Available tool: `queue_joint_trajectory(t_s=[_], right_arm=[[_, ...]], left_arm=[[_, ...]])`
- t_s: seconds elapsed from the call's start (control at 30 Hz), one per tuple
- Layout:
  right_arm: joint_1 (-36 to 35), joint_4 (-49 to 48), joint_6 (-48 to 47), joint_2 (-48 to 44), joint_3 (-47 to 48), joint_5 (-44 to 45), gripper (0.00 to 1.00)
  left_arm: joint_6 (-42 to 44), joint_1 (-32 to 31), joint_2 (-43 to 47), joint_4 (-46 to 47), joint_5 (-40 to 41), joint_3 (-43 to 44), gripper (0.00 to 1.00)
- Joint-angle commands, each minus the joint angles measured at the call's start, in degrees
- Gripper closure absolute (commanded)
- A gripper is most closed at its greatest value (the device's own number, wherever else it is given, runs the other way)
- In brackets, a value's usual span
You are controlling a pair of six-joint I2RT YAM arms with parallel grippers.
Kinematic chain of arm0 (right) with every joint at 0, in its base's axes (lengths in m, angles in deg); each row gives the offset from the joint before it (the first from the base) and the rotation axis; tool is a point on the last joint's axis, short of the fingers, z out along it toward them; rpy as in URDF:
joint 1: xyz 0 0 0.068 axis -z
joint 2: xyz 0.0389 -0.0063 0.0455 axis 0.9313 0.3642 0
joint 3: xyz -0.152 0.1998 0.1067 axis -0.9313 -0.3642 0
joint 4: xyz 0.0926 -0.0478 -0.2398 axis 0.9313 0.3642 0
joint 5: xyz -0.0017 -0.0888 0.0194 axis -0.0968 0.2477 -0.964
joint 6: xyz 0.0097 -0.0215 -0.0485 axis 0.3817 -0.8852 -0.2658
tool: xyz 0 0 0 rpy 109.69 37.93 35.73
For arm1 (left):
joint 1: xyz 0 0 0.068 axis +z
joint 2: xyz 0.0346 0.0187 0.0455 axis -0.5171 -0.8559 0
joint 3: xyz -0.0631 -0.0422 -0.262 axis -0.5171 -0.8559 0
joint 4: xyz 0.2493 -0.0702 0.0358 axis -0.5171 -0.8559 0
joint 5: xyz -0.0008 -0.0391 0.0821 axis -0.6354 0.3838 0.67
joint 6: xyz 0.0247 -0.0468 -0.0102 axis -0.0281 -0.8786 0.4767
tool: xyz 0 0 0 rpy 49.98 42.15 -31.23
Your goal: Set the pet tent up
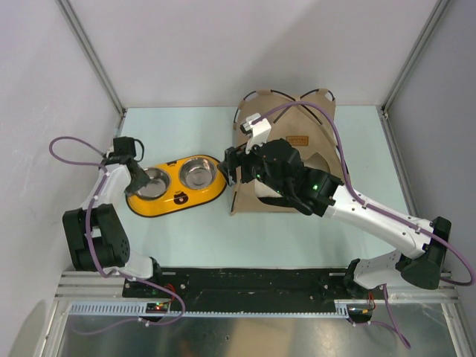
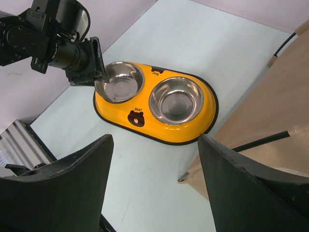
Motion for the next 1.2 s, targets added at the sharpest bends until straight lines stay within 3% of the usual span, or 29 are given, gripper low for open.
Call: queue_joint_trajectory(t_s=[0.0, 0.13, 0.23, 0.33, 0.5, 0.7, 0.8, 0.87, 1.0, 1.17], right_arm=[[0.26, -3.38, 0.36, -0.02, 0.08, 0.18, 0.24], [0.41, -3.59, 0.83, -0.27, 0.3, -0.47, 0.24], [0.61, -2.91, 1.33, -0.7, 0.82, -1.06, 0.24], [0.65, -1.98, 1.79, -1.07, 0.87, -0.68, 0.24], [0.51, 0.93, 2.7, -2.96, 0.92, 1.5, 0.24], [0.53, 11.33, 5.23, -6.71, 2.7, 6.89, 0.21], [0.99, 19.92, 8.53, -8.28, 4.78, 10.65, 0.06], [1.59, 25.32, 10.94, -9.91, 5.34, 12.34, 0.02], [2.18, 35.44, 16.83, -15.23, 4.89, 17.14, 0.01], [4.43, 47.31, 23.12, -23.45, 4.41, 20.33, 0.01]], left_arm=[[0.87, 0.33, -0.2, 1.31, -0.82, -0.43, 0.48], [1.19, 0.33, 0.12, 0.93, -0.73, -0.53, 0.35], [1.28, 0.35, 0.62, 0.63, -0.88, -0.44, 0.15], [1.28, 0.35, 1.54, 0.27, -1.35, -0.3, 0.03], [1.77, 0.31, 6.77, -0.82, -2.78, -1.12, 0.01], [4.33, 0.13, 19.13, -1.05, -15.62, -4.05, 0.0], [5.62, -0.3, 25.21, -1.89, -25.64, -5.72, 0.0], [4.88, -0.98, 29.8, -2.37, -31.24, -7.21, 0.0], [1.78, -6.04, 37.22, -2.61, -36.57, -9.26, 0.0], [-4.36, -15.17, 46.22, -2.65, -35.47, -9.01, 0.0]])
